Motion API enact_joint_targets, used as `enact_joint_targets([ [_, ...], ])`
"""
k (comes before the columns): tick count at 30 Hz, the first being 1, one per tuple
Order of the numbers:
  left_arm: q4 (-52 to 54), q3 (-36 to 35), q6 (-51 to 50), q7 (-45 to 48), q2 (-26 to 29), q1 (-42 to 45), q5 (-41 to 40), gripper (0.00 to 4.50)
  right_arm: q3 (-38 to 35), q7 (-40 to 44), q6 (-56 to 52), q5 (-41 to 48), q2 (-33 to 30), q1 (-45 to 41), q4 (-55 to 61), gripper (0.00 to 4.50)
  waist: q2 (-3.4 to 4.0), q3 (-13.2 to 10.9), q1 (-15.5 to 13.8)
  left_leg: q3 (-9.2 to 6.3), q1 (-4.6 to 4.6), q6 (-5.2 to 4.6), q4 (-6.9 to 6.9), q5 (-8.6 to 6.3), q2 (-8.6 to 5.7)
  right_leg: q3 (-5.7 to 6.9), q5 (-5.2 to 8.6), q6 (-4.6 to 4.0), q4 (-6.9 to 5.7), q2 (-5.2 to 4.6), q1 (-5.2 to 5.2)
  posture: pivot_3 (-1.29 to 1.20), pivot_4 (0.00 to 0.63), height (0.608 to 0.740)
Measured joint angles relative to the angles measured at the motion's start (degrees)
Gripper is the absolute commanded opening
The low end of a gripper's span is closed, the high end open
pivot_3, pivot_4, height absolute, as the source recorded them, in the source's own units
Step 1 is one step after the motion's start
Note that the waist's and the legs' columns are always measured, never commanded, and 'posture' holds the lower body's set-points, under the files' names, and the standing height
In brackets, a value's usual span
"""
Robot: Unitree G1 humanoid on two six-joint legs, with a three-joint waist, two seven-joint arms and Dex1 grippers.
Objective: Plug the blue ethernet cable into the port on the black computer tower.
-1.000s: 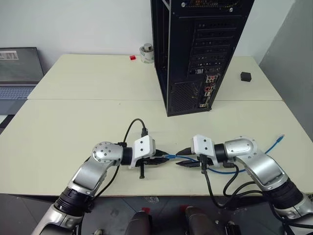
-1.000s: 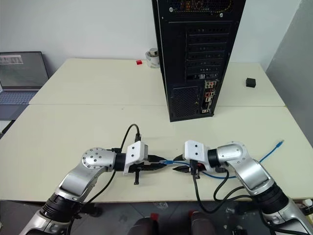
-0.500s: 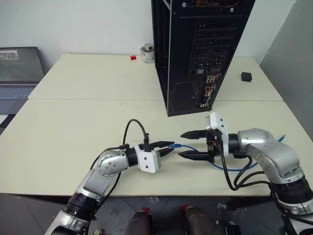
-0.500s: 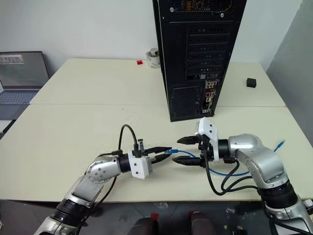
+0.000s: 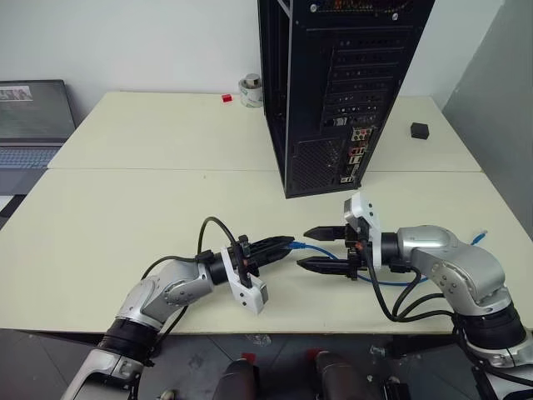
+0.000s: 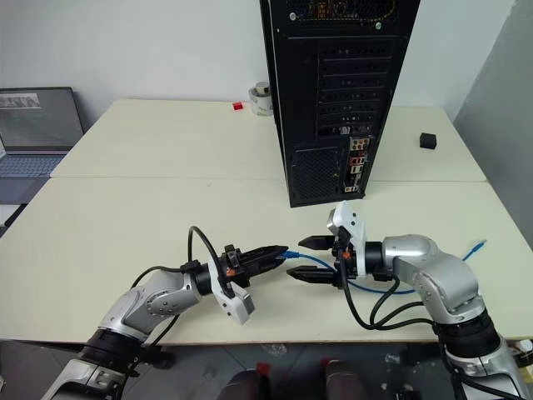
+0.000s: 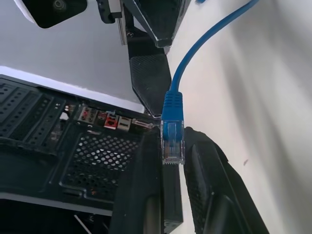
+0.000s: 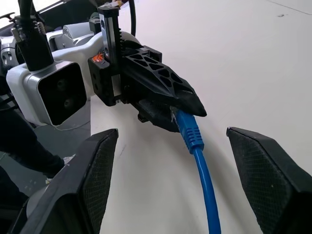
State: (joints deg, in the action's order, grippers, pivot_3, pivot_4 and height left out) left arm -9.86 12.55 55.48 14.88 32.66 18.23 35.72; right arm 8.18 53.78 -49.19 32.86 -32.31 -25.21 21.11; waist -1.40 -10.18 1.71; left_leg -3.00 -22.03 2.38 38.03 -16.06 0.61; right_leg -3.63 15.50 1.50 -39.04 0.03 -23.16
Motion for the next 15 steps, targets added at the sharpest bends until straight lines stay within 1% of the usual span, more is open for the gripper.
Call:
enact_joint_targets([
  [3,-0.08,0.0,0.0,-1.83,0.5,0.03,1.26,0.31,0.34,-0.32,-0.02,0.0,1.17,-0.07,-0.33,3.77,0.0,0.0,0.03,0.0,0.0,0.0,0.0,0.0,0.0,0.0,0.0,0.0,0.0,0.0,0.0,0.0,0.15,0.74],
  [5,-0.08,0.01,-0.01,-2.67,0.72,0.05,1.74,0.31,1.02,-0.38,-0.04,0.0,1.49,-0.27,-0.74,3.4,0.0,0.0,0.01,0.0,0.0,0.0,0.0,0.0,-0.01,0.0,0.0,0.0,0.0,0.0,0.0,0.0,0.15,0.74],
  [6,-0.08,0.01,-0.02,-3.12,0.9,0.07,1.85,0.31,1.2,-0.44,-0.04,-0.03,1.71,-0.32,-1.1,3.38,0.0,0.0,0.0,0.0,0.0,0.0,0.0,0.0,-0.01,0.01,0.0,0.0,0.0,0.0,0.0,0.0,0.15,0.74],
  [7,-0.08,0.01,-0.02,-3.38,1.02,0.07,2.0,0.31,1.39,-0.56,-0.03,-0.08,1.89,-0.37,-1.34,3.01,0.0,0.0,0.0,0.0,0.0,0.0,0.0,0.0,-0.01,0.0,0.0,0.0,0.0,0.0,0.0,0.0,0.15,0.74],
  [8,-0.08,0.01,-0.02,-3.67,1.1,0.07,2.26,0.31,1.7,-0.76,-0.03,-0.1,2.05,-0.42,-1.44,2.76,0.0,0.0,0.0,0.0,0.0,0.0,0.0,0.0,0.0,0.01,0.0,0.0,-0.01,0.0,0.0,0.0,0.15,0.74],
  [9,-0.08,0.05,-0.02,-4.05,1.18,0.07,2.57,0.31,2.01,-0.98,-0.01,-0.12,2.22,-0.52,-1.57,2.61,0.0,0.0,0.01,0.0,0.0,0.0,0.0,0.0,0.0,0.01,0.0,0.0,-0.01,0.0,0.0,0.0,0.15,0.74],
  [10,-0.07,0.09,-0.01,-4.22,1.27,0.07,2.63,0.31,2.12,-1.2,0.01,-0.13,2.39,-0.62,-1.8,2.31,0.0,0.0,0.01,-0.01,0.0,0.0,0.0,0.0,0.0,0.01,0.0,0.0,-0.01,0.0,0.0,0.0,0.15,0.74],
  [11,-0.05,0.12,0.0,-4.28,1.42,0.06,2.64,0.31,2.12,-1.43,0.05,-0.14,2.53,-0.74,-2.04,2.12,0.0,0.0,0.01,0.0,0.0,0.0,0.0,0.0,0.0,0.01,0.0,0.0,-0.01,0.0,0.0,0.0,0.15,0.74],
  [12,-0.03,0.16,0.03,-4.33,1.56,0.04,2.66,0.31,2.12,-1.59,0.09,-0.16,2.68,-0.81,-2.35,1.76,0.0,0.0,0.01,0.0,0.0,0.0,0.0,0.0,0.0,0.01,0.0,0.0,-0.01,0.0,0.0,0.0,0.15,0.74],
  [15,0.08,0.5,0.2,-4.67,1.97,-0.2,2.68,0.31,2.12,-2.1,0.13,-0.23,2.91,-0.82,-3.13,1.03,0.0,0.0,0.01,-0.01,0.0,0.0,0.0,0.0,0.0,0.01,0.0,0.0,-0.01,0.0,0.0,0.0,0.15,0.74],
])
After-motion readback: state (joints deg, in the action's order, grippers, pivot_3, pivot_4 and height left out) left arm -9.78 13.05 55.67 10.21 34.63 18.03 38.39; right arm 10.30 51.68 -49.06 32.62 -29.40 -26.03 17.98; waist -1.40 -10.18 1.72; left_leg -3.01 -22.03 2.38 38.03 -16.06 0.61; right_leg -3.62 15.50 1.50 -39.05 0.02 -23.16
